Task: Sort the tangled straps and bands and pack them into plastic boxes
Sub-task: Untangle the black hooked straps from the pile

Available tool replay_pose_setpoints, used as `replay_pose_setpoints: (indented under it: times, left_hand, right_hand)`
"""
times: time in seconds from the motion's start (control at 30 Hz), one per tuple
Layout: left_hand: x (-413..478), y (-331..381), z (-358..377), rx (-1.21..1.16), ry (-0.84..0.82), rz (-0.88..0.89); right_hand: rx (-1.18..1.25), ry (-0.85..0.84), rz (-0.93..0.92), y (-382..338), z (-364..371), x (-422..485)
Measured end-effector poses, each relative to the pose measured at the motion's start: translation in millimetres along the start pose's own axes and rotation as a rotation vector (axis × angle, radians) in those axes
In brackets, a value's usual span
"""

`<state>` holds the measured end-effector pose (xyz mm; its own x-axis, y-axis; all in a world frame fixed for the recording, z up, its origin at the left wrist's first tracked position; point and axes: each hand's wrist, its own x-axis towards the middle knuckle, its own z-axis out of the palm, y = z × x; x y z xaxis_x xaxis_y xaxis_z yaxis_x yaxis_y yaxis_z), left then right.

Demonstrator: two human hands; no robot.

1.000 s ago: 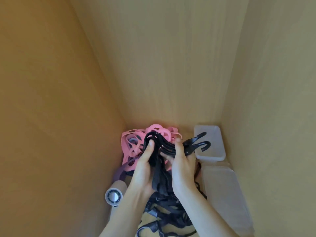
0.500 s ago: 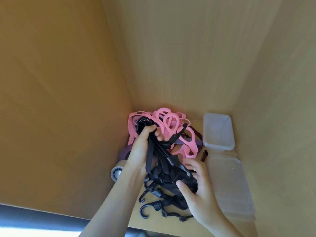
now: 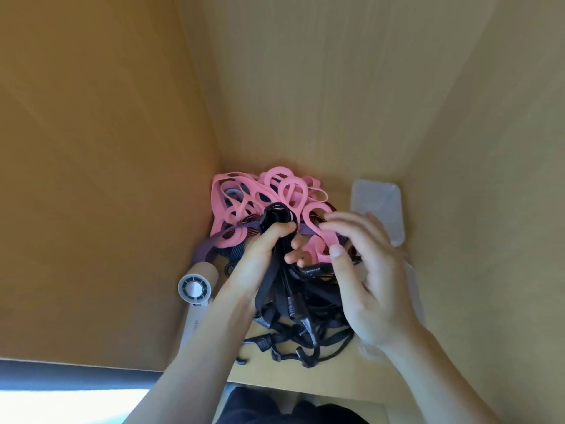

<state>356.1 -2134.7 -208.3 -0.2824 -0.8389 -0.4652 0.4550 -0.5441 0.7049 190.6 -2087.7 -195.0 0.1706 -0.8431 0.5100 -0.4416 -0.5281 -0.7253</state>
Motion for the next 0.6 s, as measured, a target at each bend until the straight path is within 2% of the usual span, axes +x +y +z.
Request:
replay_pose_setpoints:
  times: [0.13,0.37,0.47,0.6]
  left_hand:
    - [-6,0,-6,-0.116,-0.032,0.021]
    - [-6,-12,-14,-0.406,0.005,0.163]
    - [-1,-15,-10,-0.433,0.022,0.193]
    - [0,-19,-4,-0.395,0.066,0.161]
  right_hand:
    - [0.078,-0.214,0.25,3,13,-3]
    - [0.454,-0.328,0.494,3,39,-23]
    - [0.518,-0.379,0.546,3,53,-27]
    - [0.593,-0.363,0.631,4,63,-28]
